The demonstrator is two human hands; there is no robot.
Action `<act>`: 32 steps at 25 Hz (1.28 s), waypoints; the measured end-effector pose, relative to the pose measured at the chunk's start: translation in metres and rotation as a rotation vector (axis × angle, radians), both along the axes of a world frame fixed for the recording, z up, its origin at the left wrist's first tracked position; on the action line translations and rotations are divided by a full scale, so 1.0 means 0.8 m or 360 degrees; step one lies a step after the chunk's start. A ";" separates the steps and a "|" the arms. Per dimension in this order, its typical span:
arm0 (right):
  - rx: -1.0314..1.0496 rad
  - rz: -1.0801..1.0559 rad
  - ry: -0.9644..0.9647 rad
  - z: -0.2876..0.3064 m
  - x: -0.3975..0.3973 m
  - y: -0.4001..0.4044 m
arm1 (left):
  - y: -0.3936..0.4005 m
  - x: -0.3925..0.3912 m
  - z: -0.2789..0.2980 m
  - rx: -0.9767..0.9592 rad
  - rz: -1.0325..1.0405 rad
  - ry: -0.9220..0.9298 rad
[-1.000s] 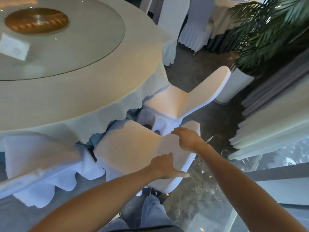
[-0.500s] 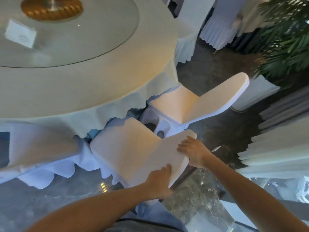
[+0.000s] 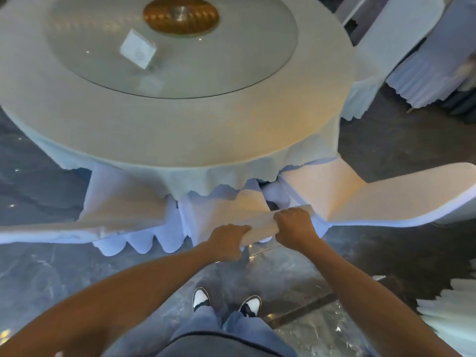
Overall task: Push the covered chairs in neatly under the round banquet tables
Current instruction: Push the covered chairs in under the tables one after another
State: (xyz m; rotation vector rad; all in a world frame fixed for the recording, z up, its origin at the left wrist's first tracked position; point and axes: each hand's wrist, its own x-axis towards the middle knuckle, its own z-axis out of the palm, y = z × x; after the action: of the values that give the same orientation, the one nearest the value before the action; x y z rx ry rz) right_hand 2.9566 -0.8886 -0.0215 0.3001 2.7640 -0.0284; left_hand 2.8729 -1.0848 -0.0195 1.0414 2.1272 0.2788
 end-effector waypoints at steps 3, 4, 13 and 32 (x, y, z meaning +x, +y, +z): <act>-0.0055 0.0025 0.0086 -0.001 -0.033 -0.024 | -0.022 -0.033 -0.004 0.0006 0.0160 0.0032; -0.0083 0.0015 0.0108 -0.001 -0.041 -0.029 | -0.026 -0.041 -0.005 0.0024 0.0204 0.0031; -0.0091 -0.0053 0.0079 -0.008 -0.096 -0.063 | -0.052 -0.093 -0.006 0.0048 0.0479 0.0089; -0.0126 -0.0192 0.0261 -0.016 -0.095 -0.082 | -0.101 -0.105 -0.030 0.0128 0.0551 0.0183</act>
State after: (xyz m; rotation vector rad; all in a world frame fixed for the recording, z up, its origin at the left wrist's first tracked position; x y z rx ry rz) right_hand 2.8805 -0.9542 -0.0345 0.4617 2.8932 -0.2012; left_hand 2.7890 -1.1655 -0.0431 0.7425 2.4151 0.4837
